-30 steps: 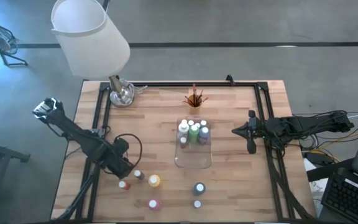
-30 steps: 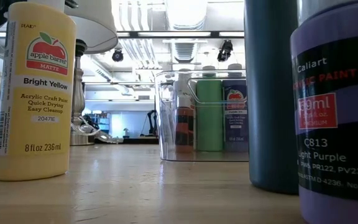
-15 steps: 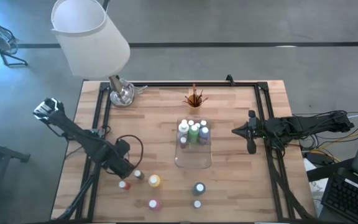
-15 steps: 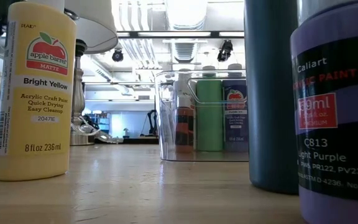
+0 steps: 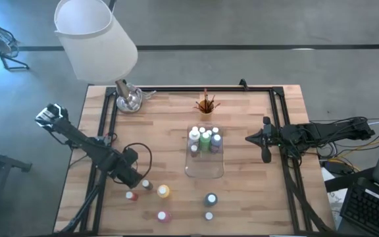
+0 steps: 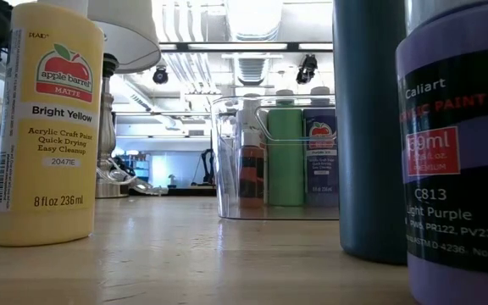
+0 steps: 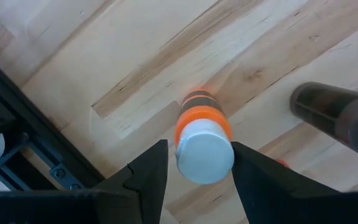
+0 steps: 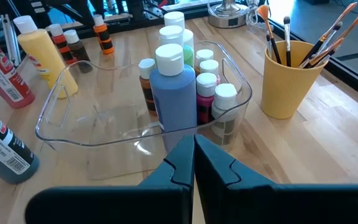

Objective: Pick & Place Paint Supplies
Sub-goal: Put the small orange paint bottle into the transparent bin

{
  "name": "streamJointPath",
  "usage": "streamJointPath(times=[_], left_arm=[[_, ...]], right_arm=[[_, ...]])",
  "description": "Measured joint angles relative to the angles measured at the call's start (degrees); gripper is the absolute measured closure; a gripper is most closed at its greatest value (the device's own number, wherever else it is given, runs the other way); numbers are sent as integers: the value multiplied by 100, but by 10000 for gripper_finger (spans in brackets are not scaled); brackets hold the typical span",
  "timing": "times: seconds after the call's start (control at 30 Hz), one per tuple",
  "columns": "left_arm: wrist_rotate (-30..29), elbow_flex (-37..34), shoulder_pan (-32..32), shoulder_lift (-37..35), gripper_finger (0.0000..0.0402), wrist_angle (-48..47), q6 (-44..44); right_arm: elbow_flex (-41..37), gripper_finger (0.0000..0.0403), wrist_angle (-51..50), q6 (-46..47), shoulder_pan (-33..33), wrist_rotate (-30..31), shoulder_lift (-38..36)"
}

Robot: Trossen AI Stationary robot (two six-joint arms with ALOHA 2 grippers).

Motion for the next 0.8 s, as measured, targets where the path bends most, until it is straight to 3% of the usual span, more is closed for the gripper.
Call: streamJointPath(times=[0.43, 0.8], left_arm=[[-96, -25, 0, 0, 227, 55, 22], [-88, -25, 0, -2, 280, 66, 33]], right_arm=[[2, 394, 0, 0, 1, -1, -1], [0, 394, 0, 0, 1, -1, -1]])
